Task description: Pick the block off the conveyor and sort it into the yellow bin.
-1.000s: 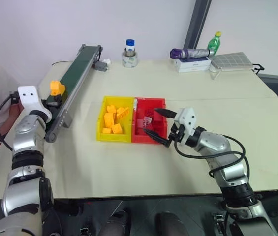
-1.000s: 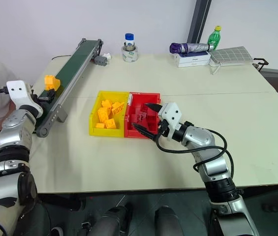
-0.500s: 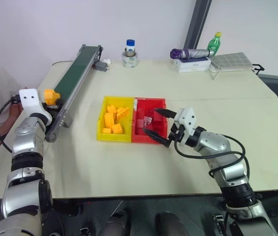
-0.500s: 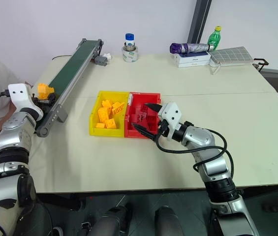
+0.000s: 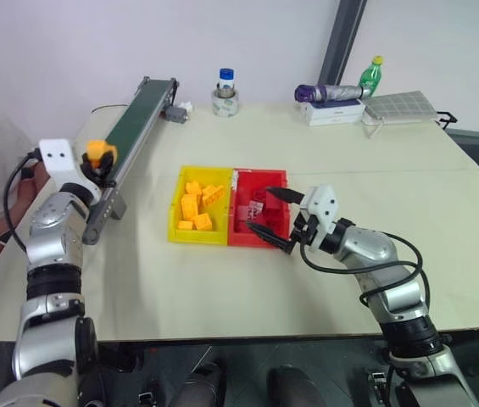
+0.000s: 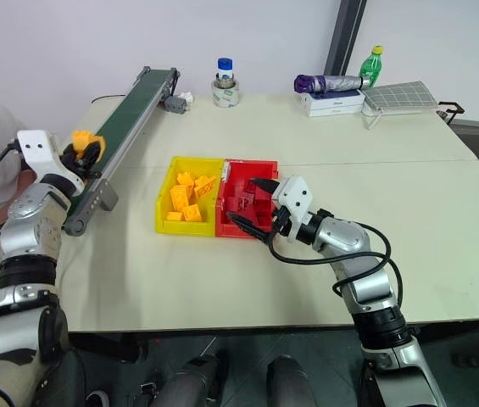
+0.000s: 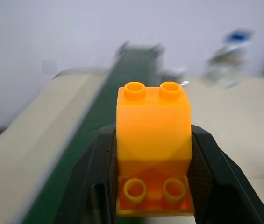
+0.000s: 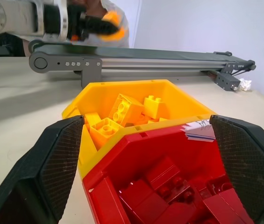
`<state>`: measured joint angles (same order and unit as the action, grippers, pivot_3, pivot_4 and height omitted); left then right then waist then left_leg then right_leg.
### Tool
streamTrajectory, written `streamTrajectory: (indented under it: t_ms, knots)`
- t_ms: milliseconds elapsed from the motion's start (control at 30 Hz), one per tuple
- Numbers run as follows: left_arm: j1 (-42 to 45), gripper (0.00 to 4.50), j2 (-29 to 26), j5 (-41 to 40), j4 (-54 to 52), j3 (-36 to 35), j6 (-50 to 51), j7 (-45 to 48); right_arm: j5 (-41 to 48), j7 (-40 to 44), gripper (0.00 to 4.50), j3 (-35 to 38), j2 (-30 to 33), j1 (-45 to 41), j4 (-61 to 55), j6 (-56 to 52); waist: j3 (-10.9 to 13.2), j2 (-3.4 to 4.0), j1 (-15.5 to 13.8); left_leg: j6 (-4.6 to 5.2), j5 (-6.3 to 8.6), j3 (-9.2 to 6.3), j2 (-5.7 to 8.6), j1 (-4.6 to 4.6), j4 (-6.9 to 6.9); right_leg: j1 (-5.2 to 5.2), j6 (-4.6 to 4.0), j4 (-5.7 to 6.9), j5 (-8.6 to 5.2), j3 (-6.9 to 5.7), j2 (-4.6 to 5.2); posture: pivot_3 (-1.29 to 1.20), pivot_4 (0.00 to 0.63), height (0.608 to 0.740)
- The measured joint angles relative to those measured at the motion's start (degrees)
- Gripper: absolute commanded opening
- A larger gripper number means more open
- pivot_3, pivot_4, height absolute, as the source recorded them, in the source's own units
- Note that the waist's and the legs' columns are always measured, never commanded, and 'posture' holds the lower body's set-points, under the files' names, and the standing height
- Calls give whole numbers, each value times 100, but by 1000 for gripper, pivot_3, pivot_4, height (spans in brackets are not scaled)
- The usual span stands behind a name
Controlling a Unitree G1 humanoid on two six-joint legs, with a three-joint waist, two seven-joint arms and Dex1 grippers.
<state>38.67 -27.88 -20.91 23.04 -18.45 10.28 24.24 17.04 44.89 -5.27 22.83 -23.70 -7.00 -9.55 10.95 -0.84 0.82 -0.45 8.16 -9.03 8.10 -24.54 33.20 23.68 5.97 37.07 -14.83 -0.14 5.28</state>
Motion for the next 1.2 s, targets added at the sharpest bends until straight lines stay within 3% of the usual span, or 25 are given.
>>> streamTrajectory:
  t_ms: [167,400,600,633,867,1200]
  knots:
    - [-229,1347,520,-359,-1239,695,673,515,-2,6,4500,-2,6,-4,0,1,0,0,-12,0,0,-2,0,3,4,-3,-2,3,1,0,-2,0,150,740]
    - [-225,1347,984,-266,-1394,1108,874,380,-8,-10,4500,0,8,-3,0,1,0,0,-7,9,-6,-2,-2,7,3,-4,-2,6,0,2,-5,0,150,740]
    - [-225,4242,1141,-241,-1327,1092,905,395,-8,-66,4500,4,31,31,-10,1,0,0,-11,10,-6,-1,-2,7,4,-4,-2,5,0,1,-4,0,150,740]
    - [-225,4439,1144,-237,-1328,1093,904,423,-7,-69,4500,4,33,37,-12,0,0,0,-12,10,-6,-1,-2,7,4,-5,-2,5,0,1,-5,0,150,740]
    - [-547,4439,916,-252,-1692,1076,918,678,-6,-87,4500,5,36,45,-70,0,0,0,15,9,-6,-1,-3,7,2,-2,-3,5,0,2,-5,0,150,740]
    - [-1474,4439,-289,-667,-2830,345,1462,960,-4,-24,4500,-2,68,38,-65,2,0,1,-26,-1,1,-2,-2,6,2,-5,-25,-1,-12,4,-3,0,150,740]
